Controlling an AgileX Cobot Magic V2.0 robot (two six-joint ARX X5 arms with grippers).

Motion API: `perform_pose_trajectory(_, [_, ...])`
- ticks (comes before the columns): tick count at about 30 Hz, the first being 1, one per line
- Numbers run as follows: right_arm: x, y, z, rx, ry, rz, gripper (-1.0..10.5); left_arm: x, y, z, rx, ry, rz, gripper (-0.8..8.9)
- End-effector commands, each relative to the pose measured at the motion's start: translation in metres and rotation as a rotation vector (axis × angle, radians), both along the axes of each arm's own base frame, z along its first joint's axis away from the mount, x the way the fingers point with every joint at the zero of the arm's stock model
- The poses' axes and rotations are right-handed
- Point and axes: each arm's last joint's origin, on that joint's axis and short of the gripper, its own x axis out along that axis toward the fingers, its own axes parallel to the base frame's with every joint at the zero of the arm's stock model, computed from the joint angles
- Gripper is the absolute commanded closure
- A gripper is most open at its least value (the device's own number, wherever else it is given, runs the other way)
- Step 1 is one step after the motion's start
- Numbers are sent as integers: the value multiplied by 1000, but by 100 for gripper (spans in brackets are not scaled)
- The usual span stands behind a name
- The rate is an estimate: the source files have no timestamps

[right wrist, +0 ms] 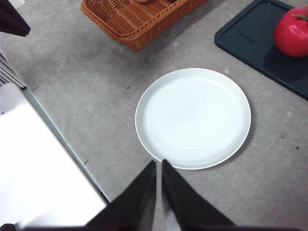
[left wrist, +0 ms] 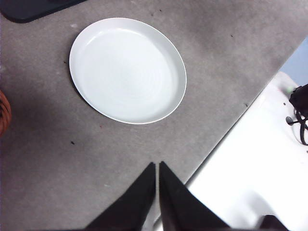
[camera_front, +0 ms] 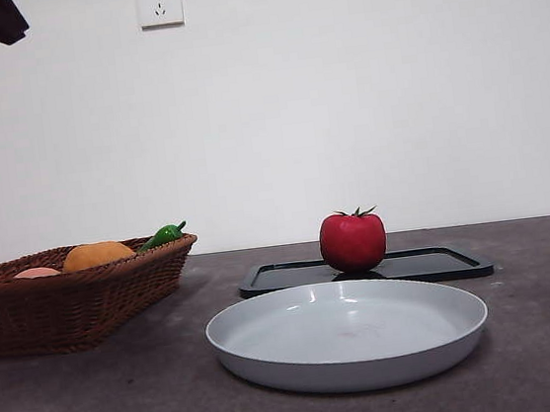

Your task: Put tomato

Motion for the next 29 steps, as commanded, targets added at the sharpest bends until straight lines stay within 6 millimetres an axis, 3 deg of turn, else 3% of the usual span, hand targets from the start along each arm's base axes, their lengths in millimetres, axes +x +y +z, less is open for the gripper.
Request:
perform_pose_trajectory(1, [0, 1, 3, 13, -4, 1, 940, 1, 5, 10, 6, -148, -39, 805])
perform_pose_trajectory(8, [1, 1, 3, 13, -5, 1, 940, -2, 44, 50, -133, -626, 257, 805])
perform_pose_trajectory(13, [1, 1, 3, 14, -5, 1, 940, -18, 71, 53, -140, -916, 517, 805])
perform_pose_trajectory(19, [1, 1, 3, 14, -5, 1, 940, -29, 88, 9, -70, -1038, 770, 806])
perform_pose_trajectory(29, [1, 1, 3, 14, -5, 1, 940, -28, 95, -90, -6, -953, 863, 806])
